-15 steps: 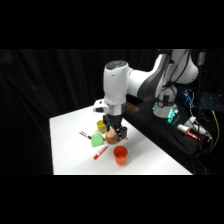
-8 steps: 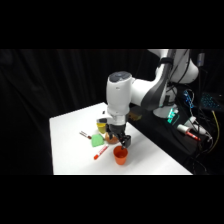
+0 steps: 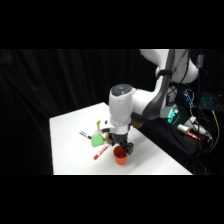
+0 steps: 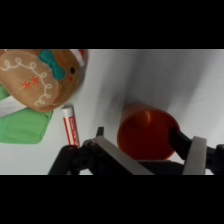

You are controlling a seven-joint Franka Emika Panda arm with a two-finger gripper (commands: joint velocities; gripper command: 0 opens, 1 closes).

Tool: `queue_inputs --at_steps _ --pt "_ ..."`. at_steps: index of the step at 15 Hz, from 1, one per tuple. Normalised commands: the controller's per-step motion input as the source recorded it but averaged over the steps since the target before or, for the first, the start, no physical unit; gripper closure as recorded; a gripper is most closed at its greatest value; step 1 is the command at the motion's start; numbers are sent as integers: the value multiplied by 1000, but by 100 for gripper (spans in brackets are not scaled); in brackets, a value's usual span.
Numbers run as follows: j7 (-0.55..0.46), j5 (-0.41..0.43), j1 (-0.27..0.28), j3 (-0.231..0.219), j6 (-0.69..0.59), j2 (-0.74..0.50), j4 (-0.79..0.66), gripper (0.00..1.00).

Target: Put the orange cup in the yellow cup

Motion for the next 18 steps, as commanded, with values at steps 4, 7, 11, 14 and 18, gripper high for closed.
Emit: queue_inputs --at_steps 4,7,11,14,18 --pt "-122 157 9 32 152 113 47 0" --pt "-127 158 7 31 137 89 36 26" --pt "-125 123 28 11 94 49 39 59" --pt "-118 81 55 -7 29 10 52 86" --pt "-92 42 76 -40 -98 -67 64 100"
